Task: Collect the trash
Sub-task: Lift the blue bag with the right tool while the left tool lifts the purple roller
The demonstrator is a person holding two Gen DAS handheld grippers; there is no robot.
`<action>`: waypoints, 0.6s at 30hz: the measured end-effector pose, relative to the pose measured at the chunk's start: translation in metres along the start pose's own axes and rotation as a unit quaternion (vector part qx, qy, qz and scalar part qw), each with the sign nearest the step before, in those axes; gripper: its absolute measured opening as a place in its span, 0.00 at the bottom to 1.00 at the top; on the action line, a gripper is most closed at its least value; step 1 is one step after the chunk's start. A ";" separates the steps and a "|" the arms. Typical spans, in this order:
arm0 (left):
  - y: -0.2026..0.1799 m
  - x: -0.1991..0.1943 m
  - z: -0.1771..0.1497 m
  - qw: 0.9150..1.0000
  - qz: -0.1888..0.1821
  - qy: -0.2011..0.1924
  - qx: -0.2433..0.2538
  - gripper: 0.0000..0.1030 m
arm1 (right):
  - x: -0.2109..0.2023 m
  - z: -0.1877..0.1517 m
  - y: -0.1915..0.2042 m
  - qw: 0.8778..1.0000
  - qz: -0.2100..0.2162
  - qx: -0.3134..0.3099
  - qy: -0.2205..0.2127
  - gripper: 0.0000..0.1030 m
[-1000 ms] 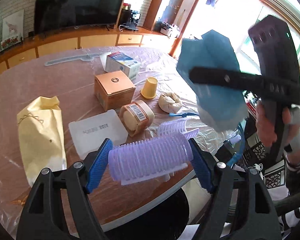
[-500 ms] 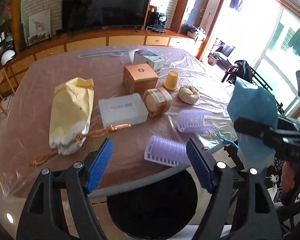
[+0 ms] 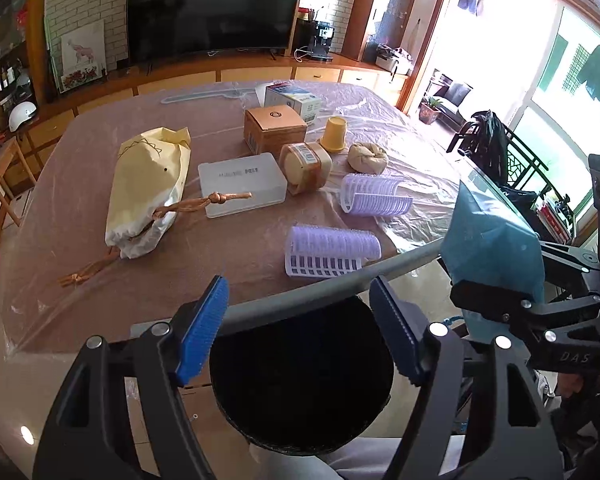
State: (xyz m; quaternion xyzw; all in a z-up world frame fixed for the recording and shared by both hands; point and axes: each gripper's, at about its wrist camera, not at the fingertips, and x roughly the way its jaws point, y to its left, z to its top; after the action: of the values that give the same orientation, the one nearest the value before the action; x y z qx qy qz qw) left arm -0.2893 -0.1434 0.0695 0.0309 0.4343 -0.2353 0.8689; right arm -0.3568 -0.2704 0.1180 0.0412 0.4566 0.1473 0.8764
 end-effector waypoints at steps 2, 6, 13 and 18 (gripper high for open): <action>-0.002 0.009 0.006 1.000 -0.007 0.008 0.000 0.71 | 0.001 0.000 -0.002 1.000 -0.002 0.006 -0.001 0.46; -0.018 0.033 0.022 0.999 -0.020 0.011 0.023 0.72 | -0.004 0.003 -0.008 1.000 -0.016 0.011 -0.013 0.46; -0.039 0.084 0.029 0.998 0.011 0.052 0.039 0.72 | -0.005 0.003 -0.020 0.999 -0.042 0.021 -0.017 0.45; -0.037 0.095 0.029 0.997 0.025 0.061 0.039 0.72 | -0.005 0.002 -0.030 0.999 -0.034 0.035 -0.020 0.44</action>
State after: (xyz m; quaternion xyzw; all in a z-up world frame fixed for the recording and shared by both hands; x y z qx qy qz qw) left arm -0.2351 -0.2196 0.0202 0.0900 0.4759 -0.2275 0.8448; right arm -0.3519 -0.3002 0.1169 0.0586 0.4453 0.1003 0.8878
